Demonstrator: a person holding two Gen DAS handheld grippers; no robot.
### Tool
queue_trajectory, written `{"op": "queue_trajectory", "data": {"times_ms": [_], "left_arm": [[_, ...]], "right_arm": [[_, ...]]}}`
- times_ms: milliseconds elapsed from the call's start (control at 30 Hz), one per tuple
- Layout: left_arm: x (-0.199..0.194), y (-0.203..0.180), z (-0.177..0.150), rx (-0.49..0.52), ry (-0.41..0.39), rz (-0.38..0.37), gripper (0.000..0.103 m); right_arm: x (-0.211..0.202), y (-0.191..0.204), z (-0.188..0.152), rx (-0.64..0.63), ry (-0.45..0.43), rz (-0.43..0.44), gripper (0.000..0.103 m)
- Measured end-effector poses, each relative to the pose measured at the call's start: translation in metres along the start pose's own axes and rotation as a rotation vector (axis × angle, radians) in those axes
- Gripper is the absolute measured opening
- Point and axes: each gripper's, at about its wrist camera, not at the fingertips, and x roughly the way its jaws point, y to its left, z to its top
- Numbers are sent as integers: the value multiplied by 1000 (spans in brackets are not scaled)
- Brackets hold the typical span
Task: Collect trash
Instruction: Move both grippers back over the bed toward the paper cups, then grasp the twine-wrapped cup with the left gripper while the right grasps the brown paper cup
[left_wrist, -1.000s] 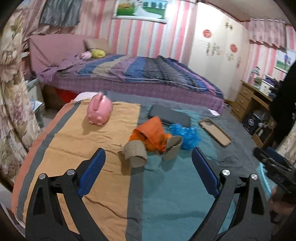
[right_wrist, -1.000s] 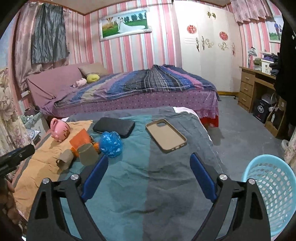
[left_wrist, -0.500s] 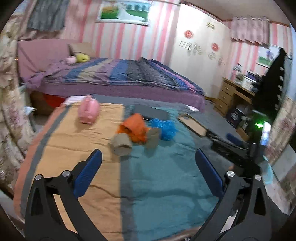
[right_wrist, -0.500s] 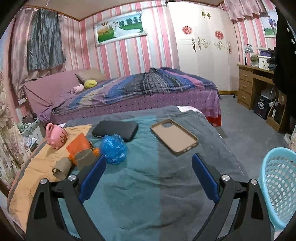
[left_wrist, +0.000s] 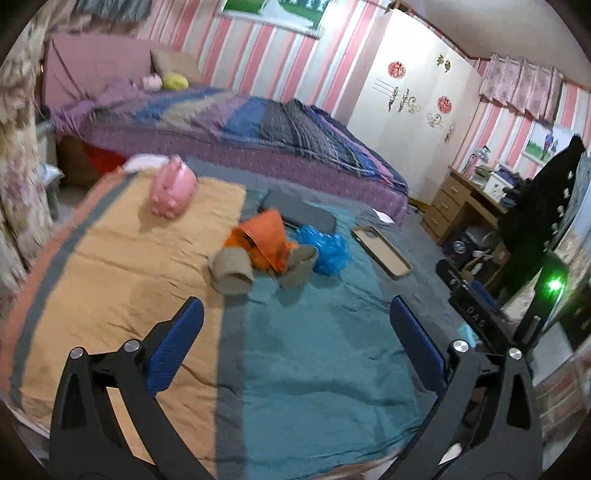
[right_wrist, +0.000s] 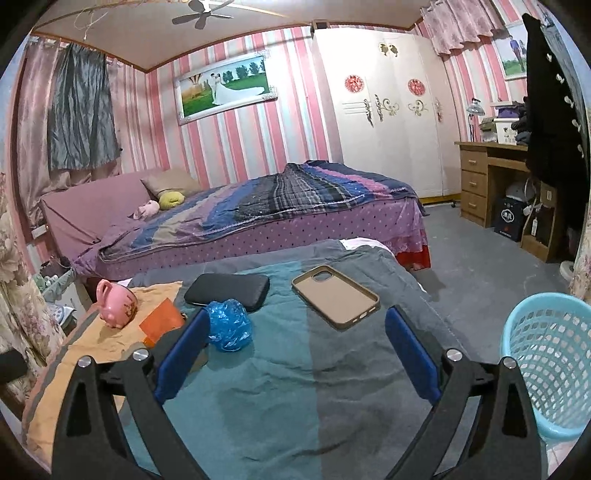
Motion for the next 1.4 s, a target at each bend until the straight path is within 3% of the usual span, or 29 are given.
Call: {"op": "queue_trajectory", "data": {"times_ms": [133,233,400,500,567,667,767,833,967,1067,1133,1167,1400], "left_arm": [[10,14,8,-33,-32,52,97],[23,32,15,-48,-64,95,97],[72,54,17,103,-48,236,97],[87,80,16,44,-28,199,97],[98,90,16,-13,1,132,97],[115,83,10,41,36,144,97],[129,76,8,61,62,155,96],[141,75,10,32,83,147,96],[162,71,15,16,118,149,92],[177,68,12,22,180,181,74],[178,71,15,6,173,187,52],[177,73,17,-3,170,176,46],[145,86,34,-39,55,220,42]], "right_arm": [[3,8,-2,-4,7,10,94],[10,23,-3,-19,40,84,94],[18,56,0,-120,61,129,97],[32,80,7,-171,102,164,97],[50,101,18,-211,137,227,97],[70,120,29,-261,164,293,97],[69,110,23,-266,105,289,97],[73,96,9,-251,138,230,97],[82,88,11,-207,170,235,97],[86,90,8,-223,194,261,97],[90,90,4,-244,213,255,97],[95,94,-4,-259,237,259,97],[117,111,-32,-305,325,305,97]]}}
